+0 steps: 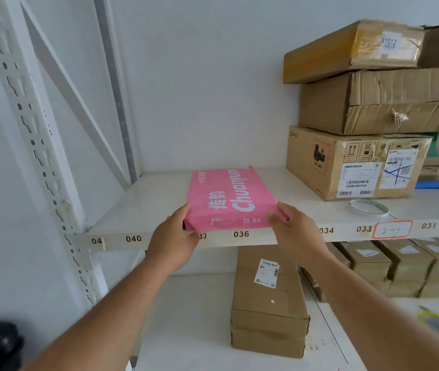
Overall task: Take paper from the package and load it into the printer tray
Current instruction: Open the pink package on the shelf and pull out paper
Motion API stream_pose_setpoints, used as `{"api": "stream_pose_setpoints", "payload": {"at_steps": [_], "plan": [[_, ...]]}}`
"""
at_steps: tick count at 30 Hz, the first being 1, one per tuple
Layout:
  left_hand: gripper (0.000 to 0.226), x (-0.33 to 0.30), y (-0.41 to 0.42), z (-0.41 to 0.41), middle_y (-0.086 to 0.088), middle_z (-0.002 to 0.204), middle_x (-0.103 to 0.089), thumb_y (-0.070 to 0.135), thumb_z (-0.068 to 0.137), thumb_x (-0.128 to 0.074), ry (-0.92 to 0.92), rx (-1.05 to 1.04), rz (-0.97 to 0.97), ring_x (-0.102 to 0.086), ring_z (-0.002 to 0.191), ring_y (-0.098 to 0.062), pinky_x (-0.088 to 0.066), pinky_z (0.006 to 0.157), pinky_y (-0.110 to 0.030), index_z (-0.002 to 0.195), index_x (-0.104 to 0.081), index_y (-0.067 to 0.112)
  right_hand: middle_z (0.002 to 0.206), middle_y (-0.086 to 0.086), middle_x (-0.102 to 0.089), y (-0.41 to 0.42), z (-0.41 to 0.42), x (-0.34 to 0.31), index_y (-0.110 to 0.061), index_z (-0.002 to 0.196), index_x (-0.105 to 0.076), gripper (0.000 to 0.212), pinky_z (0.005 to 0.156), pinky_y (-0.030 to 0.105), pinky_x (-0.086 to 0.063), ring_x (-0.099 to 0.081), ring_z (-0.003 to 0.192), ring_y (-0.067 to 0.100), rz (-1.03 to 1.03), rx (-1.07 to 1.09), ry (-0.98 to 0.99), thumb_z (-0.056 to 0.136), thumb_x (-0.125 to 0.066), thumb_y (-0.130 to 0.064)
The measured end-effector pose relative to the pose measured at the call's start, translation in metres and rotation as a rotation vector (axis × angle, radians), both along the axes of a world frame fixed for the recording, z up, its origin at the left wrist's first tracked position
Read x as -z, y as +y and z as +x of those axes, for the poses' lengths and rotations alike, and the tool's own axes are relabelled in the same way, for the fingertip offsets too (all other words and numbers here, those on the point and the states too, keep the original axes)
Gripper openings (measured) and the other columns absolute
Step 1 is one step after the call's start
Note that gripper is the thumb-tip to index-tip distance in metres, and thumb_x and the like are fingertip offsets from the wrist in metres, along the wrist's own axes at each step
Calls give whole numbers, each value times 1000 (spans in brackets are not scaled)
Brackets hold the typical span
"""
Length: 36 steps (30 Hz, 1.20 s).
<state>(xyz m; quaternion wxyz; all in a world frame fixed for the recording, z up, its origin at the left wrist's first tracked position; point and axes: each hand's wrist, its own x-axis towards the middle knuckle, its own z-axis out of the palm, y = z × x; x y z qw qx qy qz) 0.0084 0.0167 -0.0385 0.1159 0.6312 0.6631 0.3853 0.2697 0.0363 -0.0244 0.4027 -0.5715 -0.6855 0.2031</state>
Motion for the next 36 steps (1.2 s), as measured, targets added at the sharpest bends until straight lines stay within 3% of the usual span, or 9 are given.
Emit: {"api": "stream_pose_setpoints", "payload": {"at_steps": [3, 5, 7, 13, 18, 20, 22, 33, 36], "plan": [[70, 7, -4, 2, 8, 135, -67, 18, 96, -69, -30, -3, 50, -64, 127, -15, -47, 101, -28, 160, -41, 25, 69, -8, -56, -13, 6, 1, -41, 75, -46, 33, 52, 29, -33, -49, 55, 10, 43, -23, -8, 104, -48, -26], [69, 13, -9, 5, 11, 138, -65, 19, 97, -71, -37, -12, 84, -63, 130, -12, -46, 100, -26, 159, -42, 27, 86, -12, -66, -19, 10, 6, -42, 101, -62, 18, 55, 29, -39, -58, 62, 11, 72, -23, -15, 105, -48, -31], [71, 17, -14, 7, 9, 145, -63, 23, 97, -73, -12, -26, 122, -60, 135, -13, -45, 102, -25, 160, -41, 26, 104, -14, -68, -23, 15, 14, -40, 129, -62, 28, 61, 30, -44, -62, 69, 12, 106, -16, -34, 104, -52, -36], [72, 17, -21, 4, -1, 147, -64, 37, 91, -78, 249, -53, 223, -61, 132, -25, -49, 101, -34, 155, -49, 19, 143, -3, -60, -10, 30, 28, -24, 153, -48, 62, 110, 42, -44, -57, 130, 25, 233, 56, -355, 96, -68, -38], [44, 22, -4, -13, -10, 136, -70, 19, 79, -90, 524, 84, 509, -68, 119, -33, -52, 101, -46, 117, -72, 8, 117, 8, -70, 18, 38, 42, -9, 112, -68, 35, 88, 49, -56, -66, 103, 34, 739, -7, -571, 84, -83, -22], [22, 21, 0, -17, -6, 124, -75, 26, 88, -81, 610, 150, 612, -70, 110, -28, -56, 96, -44, 102, -76, 9, 112, 9, -72, 26, 40, 42, -7, 105, -73, 25, 85, 48, -57, -67, 100, 33, 863, -64, -584, 86, -82, -19], [27, 19, 4, -22, -3, 118, -76, 35, 96, -66, 668, 189, 658, -70, 107, -24, -54, 95, -40, 94, -79, 11, 112, 11, -75, 31, 45, 45, -7, 102, -77, 19, 86, 45, -58, -70, 101, 34, 953, -97, -601, 88, -79, -19], [30, 12, 9, -24, -5, 104, -80, 32, 99, -62, 824, 188, 795, -74, 93, -25, -51, 87, -33, 86, -75, 8, 106, 13, -77, 36, 49, 43, -2, 92, -78, 11, 67, 41, -63, -75, 95, 30, 1034, -155, -590, 96, -72, -10], [28, 14, 11, -28, -9, 108, -80, 29, 99, -65, 858, 200, 837, -75, 96, -28, -54, 90, -35, 95, -79, 5, 107, 12, -78, 35, 50, 45, -2, 94, -80, 13, 72, 40, -64, -76, 98, 30, 1065, -156, -562, 96, -72, -13]]}}
